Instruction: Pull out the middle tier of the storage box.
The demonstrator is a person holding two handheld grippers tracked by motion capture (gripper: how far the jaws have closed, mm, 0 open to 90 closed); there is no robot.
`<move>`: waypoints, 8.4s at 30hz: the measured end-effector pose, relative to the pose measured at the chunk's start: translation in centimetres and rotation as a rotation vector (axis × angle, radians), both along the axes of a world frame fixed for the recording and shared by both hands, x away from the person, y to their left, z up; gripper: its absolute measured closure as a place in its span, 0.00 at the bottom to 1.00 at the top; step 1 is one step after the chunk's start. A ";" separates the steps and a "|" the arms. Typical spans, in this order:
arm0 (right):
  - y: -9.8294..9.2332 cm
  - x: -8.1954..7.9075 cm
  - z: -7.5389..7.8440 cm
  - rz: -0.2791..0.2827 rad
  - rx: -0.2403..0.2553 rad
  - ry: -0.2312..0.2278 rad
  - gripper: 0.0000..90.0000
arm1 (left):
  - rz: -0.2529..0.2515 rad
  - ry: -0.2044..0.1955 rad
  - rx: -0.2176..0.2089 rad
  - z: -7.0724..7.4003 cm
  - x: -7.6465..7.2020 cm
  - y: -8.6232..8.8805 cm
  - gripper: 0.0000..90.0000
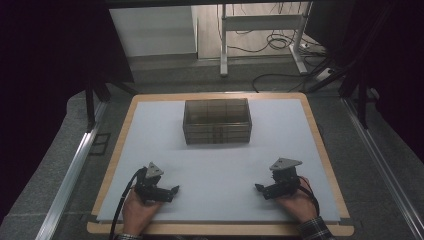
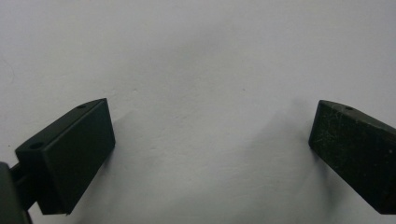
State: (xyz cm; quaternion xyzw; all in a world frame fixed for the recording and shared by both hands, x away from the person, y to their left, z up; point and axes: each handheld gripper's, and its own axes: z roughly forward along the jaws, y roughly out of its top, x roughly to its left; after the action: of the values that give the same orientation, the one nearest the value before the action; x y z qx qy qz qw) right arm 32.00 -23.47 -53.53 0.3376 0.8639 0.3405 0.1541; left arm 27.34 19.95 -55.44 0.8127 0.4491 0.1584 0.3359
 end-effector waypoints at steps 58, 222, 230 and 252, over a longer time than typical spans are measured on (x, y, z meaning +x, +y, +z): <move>4.3 0.4 3.1 0.161 -0.161 -0.195 0.38 | 0.001 0.001 -0.001 0.0 0.0 0.0 0.00; 18.3 4.0 -0.1 0.378 -0.873 -0.914 0.86 | 0.000 0.001 0.001 0.0 0.0 0.0 0.00; 17.4 3.9 1.7 0.385 -0.753 -0.824 0.81 | 0.001 0.001 0.000 0.0 0.0 0.0 0.00; 16.1 4.7 4.1 0.417 -0.603 -0.687 0.75 | 0.001 -0.001 0.000 0.0 0.0 0.0 0.00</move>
State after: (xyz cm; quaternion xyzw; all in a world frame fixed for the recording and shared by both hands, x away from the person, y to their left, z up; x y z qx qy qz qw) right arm 36.68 -7.35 -49.45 -0.0332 0.8723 0.1907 0.4490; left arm 27.32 19.96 -55.42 0.8125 0.4492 0.1591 0.3359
